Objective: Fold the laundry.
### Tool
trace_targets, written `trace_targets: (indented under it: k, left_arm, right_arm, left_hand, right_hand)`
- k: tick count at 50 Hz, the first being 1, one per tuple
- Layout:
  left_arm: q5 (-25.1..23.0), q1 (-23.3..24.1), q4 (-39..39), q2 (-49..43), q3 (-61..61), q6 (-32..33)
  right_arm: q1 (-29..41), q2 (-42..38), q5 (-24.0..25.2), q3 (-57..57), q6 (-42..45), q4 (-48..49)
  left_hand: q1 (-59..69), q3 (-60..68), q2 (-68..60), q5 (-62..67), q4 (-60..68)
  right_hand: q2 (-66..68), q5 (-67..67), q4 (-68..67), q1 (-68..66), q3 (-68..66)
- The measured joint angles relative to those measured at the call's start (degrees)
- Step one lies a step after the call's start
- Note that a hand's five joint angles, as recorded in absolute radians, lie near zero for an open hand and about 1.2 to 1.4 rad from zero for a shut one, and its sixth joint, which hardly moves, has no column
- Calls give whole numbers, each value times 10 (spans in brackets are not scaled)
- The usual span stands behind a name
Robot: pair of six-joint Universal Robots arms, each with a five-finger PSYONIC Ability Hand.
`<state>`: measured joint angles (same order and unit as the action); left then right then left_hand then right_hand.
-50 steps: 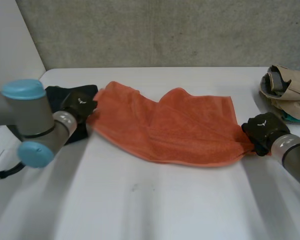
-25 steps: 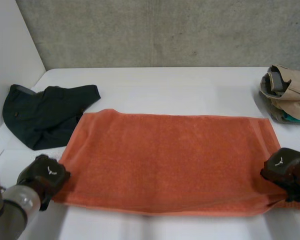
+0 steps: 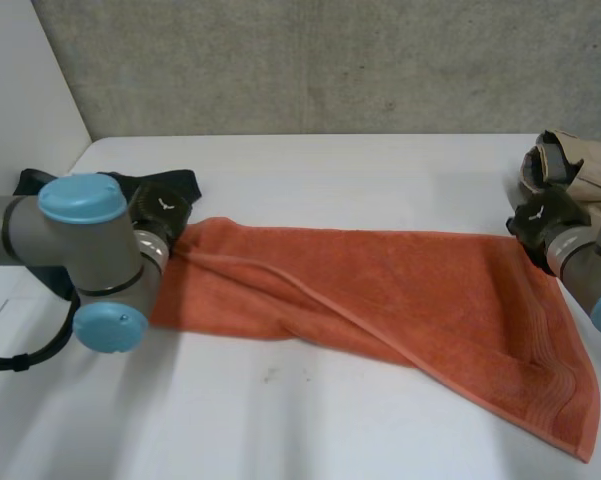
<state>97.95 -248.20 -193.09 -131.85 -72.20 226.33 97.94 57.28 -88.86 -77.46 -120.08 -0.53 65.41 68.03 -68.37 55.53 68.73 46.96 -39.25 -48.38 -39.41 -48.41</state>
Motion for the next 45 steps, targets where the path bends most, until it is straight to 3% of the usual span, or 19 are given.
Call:
trace_targets:
  k: [1,4,10,18,20,21,27,42,45]
  left_arm:
    - [4,5,1,-5,4,0]
    - [8,14,3,-7,1,0]
    - [11,27,3,-2,-20,0]
    - [10,26,0,0,-12,0]
    - [10,25,-1,-1,-8,0]
    - [9,24,-1,-2,-1,0]
    - [9,23,-2,-4,10,-2]
    - [10,25,-2,-3,-1,-8]
    - [10,23,-2,-3,-4,-9]
  right_arm:
    - [1,8,0,-1,-22,4]
    - [0,44,2,-10,-79,-7]
    - [-3,148,30,-36,-207,-124]
    - [-6,216,120,-145,-254,-242]
    - [-7,227,135,-173,-253,-238]
    - [-8,241,153,-214,-252,-222]
    - [-13,267,189,-320,-239,-153]
    - [-16,261,191,-402,-165,-68]
    - [-20,260,191,-415,-155,-38]
  left_hand:
    - [0,0,0,0,0]
    - [0,0,0,0,0]
    - [0,0,0,0,0]
    - [0,0,0,0,0]
    - [0,0,0,0,0]
    - [0,0,0,0,0]
    - [0,0,0,0,0]
    - [0,0,0,0,0]
    - [0,0,0,0,0]
  right_hand:
    - [-157,160,158,129,166]
    - [-243,264,255,194,255]
    - [-248,279,272,202,270]
    - [-246,245,240,183,240]
    - [-246,245,240,183,240]
    - [-149,172,156,111,156]
    - [-55,92,70,39,69]
    - [-49,80,62,31,63]
    - [-95,123,119,73,119]
